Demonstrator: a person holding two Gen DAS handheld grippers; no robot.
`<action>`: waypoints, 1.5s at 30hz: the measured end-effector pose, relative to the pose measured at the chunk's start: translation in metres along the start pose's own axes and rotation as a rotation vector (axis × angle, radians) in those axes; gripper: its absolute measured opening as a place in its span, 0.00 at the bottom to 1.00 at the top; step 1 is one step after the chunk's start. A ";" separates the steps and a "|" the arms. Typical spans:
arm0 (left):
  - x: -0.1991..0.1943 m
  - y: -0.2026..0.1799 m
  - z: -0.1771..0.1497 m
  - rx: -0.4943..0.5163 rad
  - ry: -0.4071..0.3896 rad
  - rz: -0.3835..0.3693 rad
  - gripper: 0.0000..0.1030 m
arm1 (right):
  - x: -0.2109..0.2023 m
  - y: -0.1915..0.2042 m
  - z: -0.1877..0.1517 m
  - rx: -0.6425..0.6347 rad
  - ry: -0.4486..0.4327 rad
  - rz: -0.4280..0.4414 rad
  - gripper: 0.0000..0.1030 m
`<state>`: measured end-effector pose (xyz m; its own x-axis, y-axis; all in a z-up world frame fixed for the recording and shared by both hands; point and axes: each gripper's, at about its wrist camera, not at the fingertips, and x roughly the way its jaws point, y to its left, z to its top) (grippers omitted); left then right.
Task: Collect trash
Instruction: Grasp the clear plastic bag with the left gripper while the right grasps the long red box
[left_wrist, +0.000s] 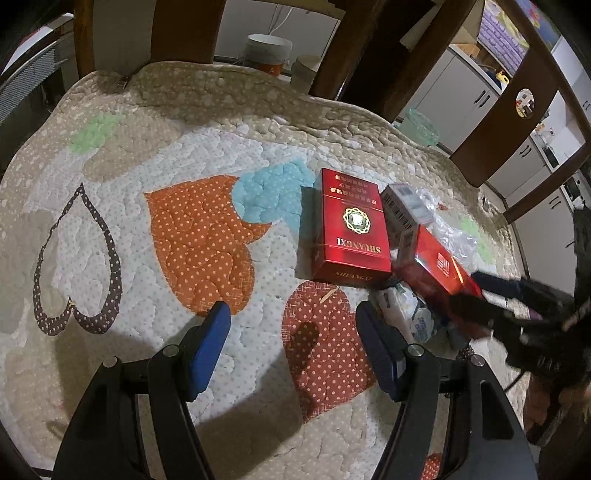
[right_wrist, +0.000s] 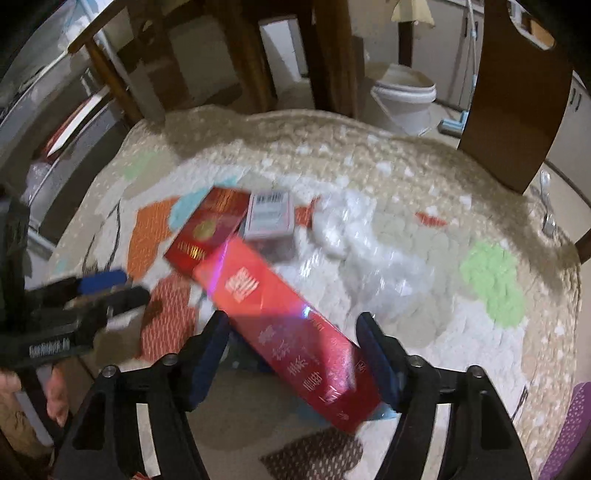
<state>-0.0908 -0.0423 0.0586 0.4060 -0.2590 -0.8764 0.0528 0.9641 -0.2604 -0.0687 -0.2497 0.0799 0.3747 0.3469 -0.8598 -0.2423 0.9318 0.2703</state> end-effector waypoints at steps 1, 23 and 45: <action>0.000 -0.002 0.000 0.002 0.002 0.000 0.67 | -0.001 0.001 -0.004 -0.008 0.005 -0.001 0.58; 0.080 -0.183 0.079 0.342 0.193 -0.122 0.67 | -0.061 -0.105 -0.116 0.386 -0.045 -0.103 0.48; 0.078 -0.170 0.072 0.205 0.142 -0.061 0.13 | -0.075 -0.101 -0.136 0.480 -0.164 -0.029 0.08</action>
<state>-0.0027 -0.2219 0.0635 0.2653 -0.3086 -0.9135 0.2634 0.9346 -0.2392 -0.1939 -0.3849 0.0585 0.5198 0.2961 -0.8013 0.1950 0.8721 0.4488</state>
